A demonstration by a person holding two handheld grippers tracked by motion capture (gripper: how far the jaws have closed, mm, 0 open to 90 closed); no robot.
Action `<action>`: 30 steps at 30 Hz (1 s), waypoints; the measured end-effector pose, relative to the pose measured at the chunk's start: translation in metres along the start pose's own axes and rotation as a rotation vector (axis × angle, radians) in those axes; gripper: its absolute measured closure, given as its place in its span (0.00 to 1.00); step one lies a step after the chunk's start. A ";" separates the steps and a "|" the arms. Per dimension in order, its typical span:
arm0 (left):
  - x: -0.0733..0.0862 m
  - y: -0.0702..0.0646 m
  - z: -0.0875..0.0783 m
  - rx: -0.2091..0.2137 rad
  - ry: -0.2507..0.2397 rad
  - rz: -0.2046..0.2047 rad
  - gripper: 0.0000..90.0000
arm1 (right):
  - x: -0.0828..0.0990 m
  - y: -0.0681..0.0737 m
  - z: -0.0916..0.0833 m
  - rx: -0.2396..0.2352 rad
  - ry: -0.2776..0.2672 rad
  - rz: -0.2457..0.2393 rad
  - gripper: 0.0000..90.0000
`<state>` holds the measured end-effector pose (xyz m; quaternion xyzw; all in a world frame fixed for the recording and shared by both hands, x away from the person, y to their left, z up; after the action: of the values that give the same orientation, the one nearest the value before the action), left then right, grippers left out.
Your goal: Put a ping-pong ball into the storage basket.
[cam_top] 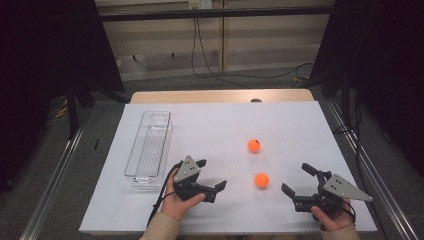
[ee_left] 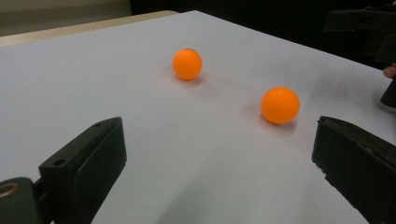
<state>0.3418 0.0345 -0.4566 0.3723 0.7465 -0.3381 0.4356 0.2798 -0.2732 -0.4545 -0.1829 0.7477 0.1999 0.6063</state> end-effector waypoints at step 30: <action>-0.001 -0.007 0.017 0.030 0.037 -0.002 0.03 | 0.000 -0.001 0.000 -0.001 -0.003 0.004 0.03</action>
<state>0.3435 0.0166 -0.4614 0.3842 0.7497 -0.3427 0.4158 0.2800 -0.2738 -0.4542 -0.1813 0.7470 0.2020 0.6069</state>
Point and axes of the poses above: each handheld gripper's, and its own axes: z roughly forward along the jaws, x roughly out of its underside, y roughly to its left, the point moved 5 cm from there along z, roughly forward along the jaws, and after that the axes turned 3 degrees about x, right-handed, at the moved point
